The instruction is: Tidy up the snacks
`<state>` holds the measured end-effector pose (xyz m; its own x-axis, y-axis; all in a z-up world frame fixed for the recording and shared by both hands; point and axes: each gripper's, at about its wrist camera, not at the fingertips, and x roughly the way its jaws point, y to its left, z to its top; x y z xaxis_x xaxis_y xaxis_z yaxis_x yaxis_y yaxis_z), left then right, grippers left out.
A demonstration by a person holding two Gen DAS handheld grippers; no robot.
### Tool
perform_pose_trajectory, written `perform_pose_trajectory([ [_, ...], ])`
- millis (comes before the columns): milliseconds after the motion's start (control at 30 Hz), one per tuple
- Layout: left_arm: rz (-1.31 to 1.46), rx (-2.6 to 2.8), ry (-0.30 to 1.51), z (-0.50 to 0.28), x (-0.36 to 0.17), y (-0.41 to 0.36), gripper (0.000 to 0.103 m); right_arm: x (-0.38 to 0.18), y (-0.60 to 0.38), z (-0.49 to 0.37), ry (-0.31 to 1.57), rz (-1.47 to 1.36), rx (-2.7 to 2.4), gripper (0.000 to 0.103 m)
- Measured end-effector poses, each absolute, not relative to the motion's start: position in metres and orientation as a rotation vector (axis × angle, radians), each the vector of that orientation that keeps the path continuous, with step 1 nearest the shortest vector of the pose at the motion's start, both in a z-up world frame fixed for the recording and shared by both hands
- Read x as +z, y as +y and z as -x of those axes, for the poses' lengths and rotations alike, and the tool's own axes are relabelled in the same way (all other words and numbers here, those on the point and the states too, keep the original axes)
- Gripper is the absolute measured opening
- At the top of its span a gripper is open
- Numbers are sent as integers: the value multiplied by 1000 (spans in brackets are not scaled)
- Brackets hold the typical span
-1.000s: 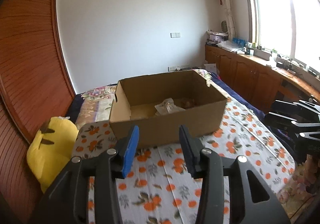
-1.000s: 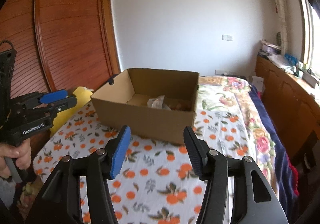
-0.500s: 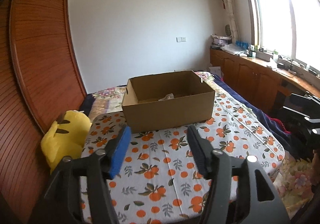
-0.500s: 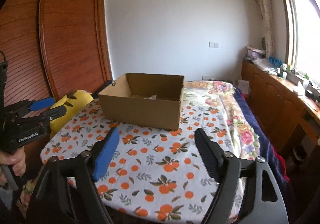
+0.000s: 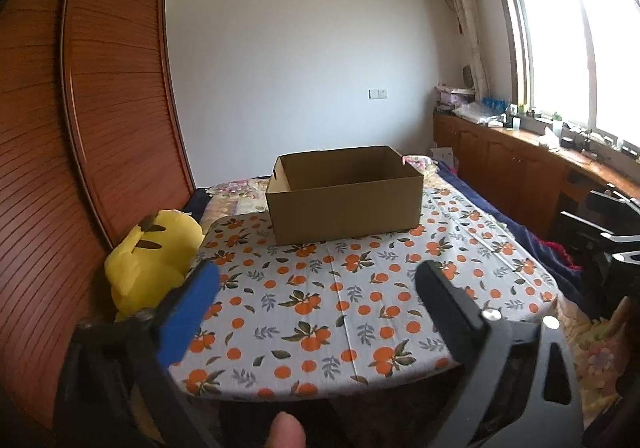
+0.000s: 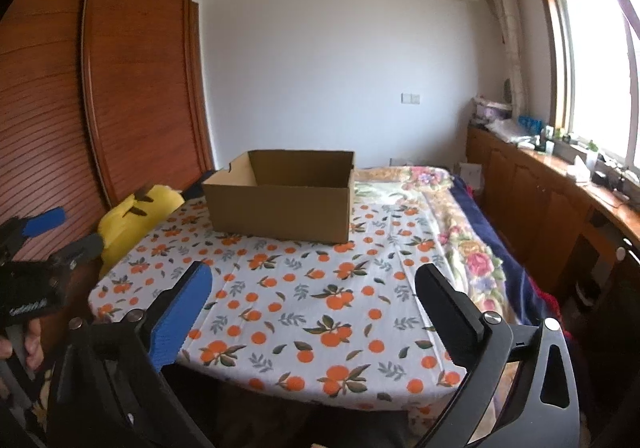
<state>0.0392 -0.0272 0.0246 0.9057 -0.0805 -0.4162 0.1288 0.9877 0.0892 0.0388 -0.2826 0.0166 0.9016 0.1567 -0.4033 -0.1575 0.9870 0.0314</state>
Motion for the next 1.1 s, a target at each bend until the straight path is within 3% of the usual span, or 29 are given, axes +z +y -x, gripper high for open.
perform_pose_trajectory([
  [1100, -106, -44, 415, -7, 2, -20, 103, -10, -280, -17, 419, -1, 61, 103],
])
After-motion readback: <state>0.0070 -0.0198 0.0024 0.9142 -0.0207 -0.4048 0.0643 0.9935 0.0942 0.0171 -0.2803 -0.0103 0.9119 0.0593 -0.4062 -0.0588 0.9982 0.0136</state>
